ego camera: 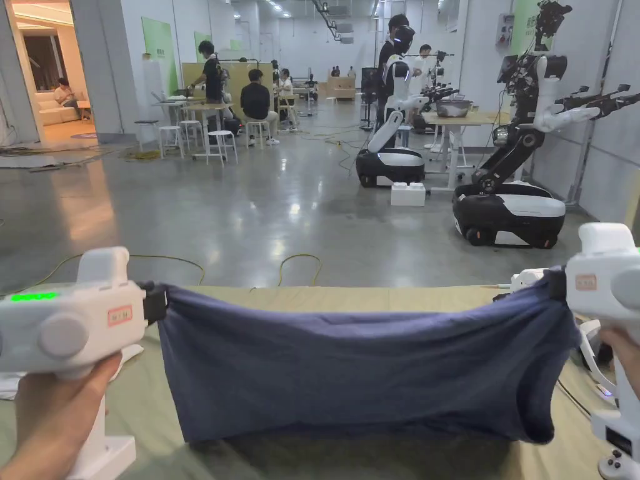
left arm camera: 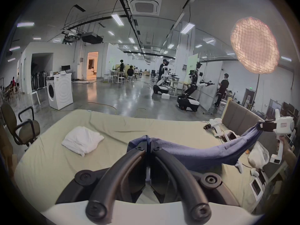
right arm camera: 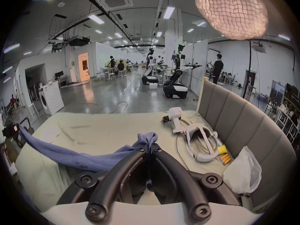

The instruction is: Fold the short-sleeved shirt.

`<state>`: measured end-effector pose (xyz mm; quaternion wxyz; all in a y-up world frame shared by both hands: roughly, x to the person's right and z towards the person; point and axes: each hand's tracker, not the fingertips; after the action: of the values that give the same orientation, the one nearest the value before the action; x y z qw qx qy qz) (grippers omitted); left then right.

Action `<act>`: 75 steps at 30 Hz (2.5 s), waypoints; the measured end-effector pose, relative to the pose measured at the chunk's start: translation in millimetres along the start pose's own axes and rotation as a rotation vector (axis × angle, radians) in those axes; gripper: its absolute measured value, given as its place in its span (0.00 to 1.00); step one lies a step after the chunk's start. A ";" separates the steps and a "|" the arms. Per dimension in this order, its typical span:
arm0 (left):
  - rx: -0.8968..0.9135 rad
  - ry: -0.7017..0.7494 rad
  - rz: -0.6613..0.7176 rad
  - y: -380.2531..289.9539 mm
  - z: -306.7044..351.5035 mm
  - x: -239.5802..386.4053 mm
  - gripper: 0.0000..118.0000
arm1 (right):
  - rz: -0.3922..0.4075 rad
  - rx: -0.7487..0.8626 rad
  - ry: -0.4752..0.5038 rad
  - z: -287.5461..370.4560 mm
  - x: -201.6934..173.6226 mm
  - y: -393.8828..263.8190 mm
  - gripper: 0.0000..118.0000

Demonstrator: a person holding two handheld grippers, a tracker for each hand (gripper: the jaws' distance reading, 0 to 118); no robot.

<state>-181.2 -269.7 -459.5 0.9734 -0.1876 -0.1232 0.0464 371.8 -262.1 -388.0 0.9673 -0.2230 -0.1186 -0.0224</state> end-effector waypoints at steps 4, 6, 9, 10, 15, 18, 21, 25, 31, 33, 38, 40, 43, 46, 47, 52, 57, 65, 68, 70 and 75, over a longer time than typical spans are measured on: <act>0.000 -0.039 0.028 -55.7 55.5 -7.5 0.03 | 0.020 -0.024 0.043 48.9 18.1 -68.5 0.02; -0.008 -0.061 0.037 -92.9 88.2 -7.7 0.03 | 0.017 -0.030 0.032 77.3 24.0 -110.8 0.02; -0.036 -0.070 0.065 -145.7 134.7 -8.3 0.03 | 0.015 -0.035 0.024 122.8 32.4 -175.0 0.02; -0.041 -0.050 0.064 -163.4 148.3 -6.3 0.03 | -0.004 -0.043 0.038 138.8 35.6 -197.3 0.02; -0.116 -0.036 0.156 -231.6 197.8 -7.6 0.03 | -0.046 -0.117 0.031 195.8 25.7 -271.8 0.02; -0.191 0.005 0.110 -270.5 212.5 -6.9 0.03 | -0.064 -0.182 -0.015 216.7 18.2 -308.4 0.02; -0.279 0.022 0.181 -299.5 211.2 -20.2 0.03 | -0.036 -0.259 -0.017 223.6 4.9 -330.7 0.02; -0.449 0.030 0.256 -317.8 196.0 -38.0 0.05 | -0.003 -0.331 -0.039 216.0 -2.2 -348.7 0.12; -0.549 0.076 0.310 -326.0 196.4 -62.7 0.76 | 0.003 -0.369 -0.075 218.5 15.1 -355.2 0.56; -0.446 0.139 0.248 -310.2 211.8 -56.9 0.76 | -0.011 -0.341 -0.104 226.2 21.1 -348.0 0.56; -0.063 0.235 0.033 -246.2 277.7 3.8 0.76 | -0.025 0.005 -0.086 285.1 4.9 -299.9 0.56; 0.084 0.266 -0.037 -221.9 302.3 30.8 0.76 | -0.029 0.092 -0.099 305.0 -11.3 -276.9 0.56; 0.240 0.260 -0.157 -186.8 325.0 64.6 0.75 | 0.020 0.188 -0.093 323.9 -33.1 -245.1 0.56; 0.342 0.214 -0.246 -166.8 337.1 89.1 0.74 | 0.060 0.272 -0.036 335.3 -49.4 -220.6 0.53; 0.354 0.190 -0.248 -162.9 340.5 95.2 0.72 | 0.070 0.293 -0.010 336.1 -52.8 -216.0 0.47; 0.386 0.176 -0.225 -152.7 345.6 114.0 0.00 | 0.049 0.369 0.071 345.5 -71.9 -202.7 0.00; 0.332 0.066 -0.180 -149.3 338.8 112.9 0.00 | 0.042 0.401 0.074 343.4 -80.6 -193.0 0.00; 0.217 0.045 -0.174 -152.4 326.2 91.5 0.00 | 0.030 0.365 0.115 332.8 -75.6 -205.5 0.00; 0.025 0.057 -0.126 -166.9 306.1 61.3 0.08 | 0.017 0.317 0.126 331.9 -74.6 -216.8 0.00; -0.078 0.087 -0.099 -187.6 291.1 39.7 0.43 | 0.017 0.277 0.124 329.0 -71.1 -227.0 0.00; -0.403 0.086 -0.014 -257.3 229.3 -22.7 0.65 | -0.019 0.180 0.132 320.3 -68.1 -242.8 0.00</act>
<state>-250.7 -429.7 -161.5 0.9209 -0.3793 -0.0895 0.0058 212.1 -341.3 -21.4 0.9889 -0.1320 -0.0584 -0.0352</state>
